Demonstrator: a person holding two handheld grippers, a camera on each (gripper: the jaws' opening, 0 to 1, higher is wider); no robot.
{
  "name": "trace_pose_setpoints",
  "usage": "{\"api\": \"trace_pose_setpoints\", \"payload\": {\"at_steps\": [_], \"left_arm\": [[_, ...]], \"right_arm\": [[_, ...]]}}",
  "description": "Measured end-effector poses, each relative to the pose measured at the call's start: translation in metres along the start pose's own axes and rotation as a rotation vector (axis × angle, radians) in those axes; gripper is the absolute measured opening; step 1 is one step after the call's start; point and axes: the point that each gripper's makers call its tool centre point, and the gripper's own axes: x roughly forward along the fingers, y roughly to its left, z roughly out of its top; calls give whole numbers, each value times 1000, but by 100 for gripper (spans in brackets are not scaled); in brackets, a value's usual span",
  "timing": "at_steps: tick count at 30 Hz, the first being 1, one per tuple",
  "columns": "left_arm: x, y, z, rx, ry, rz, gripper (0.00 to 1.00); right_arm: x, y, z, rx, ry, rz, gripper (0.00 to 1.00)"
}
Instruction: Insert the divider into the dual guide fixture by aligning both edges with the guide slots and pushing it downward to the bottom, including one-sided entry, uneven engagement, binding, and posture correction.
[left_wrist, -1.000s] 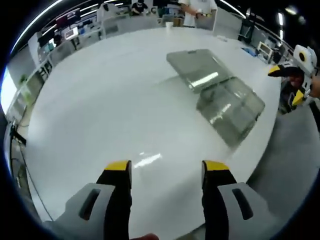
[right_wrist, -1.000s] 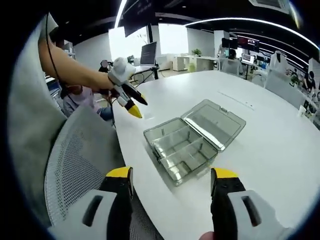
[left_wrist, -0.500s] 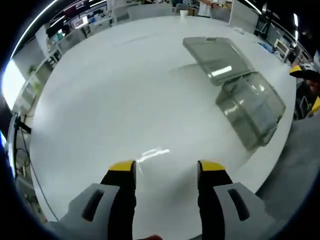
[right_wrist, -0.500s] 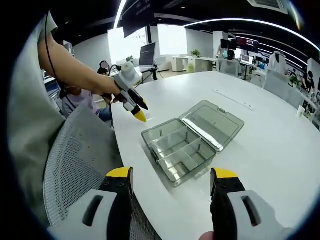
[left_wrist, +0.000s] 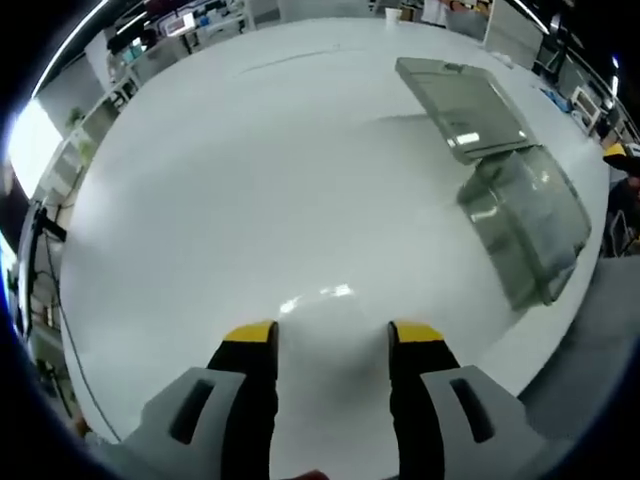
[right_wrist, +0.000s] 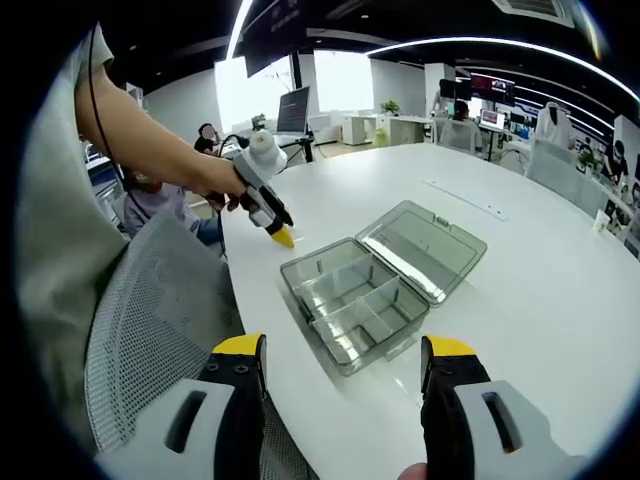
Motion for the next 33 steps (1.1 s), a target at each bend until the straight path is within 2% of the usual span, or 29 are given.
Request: {"api": "trace_pose_setpoints", "payload": {"at_steps": [11,19,28,33], "left_arm": [[1,-1,1,-22,18,-3,39],[0,-3,0,-29,16,-1,31],[-2,-2,-4,-39,25,-3,30],[-2,-5,-5,-41,29,-5,33]], "right_arm": [[0,-2,-1,1,1,-4,59],[0,0,-1,3,-1,-1,59],[-1,-1,-2,7,-3,-5,59],[-1,-1,-2,4,-1,-3,59]]}}
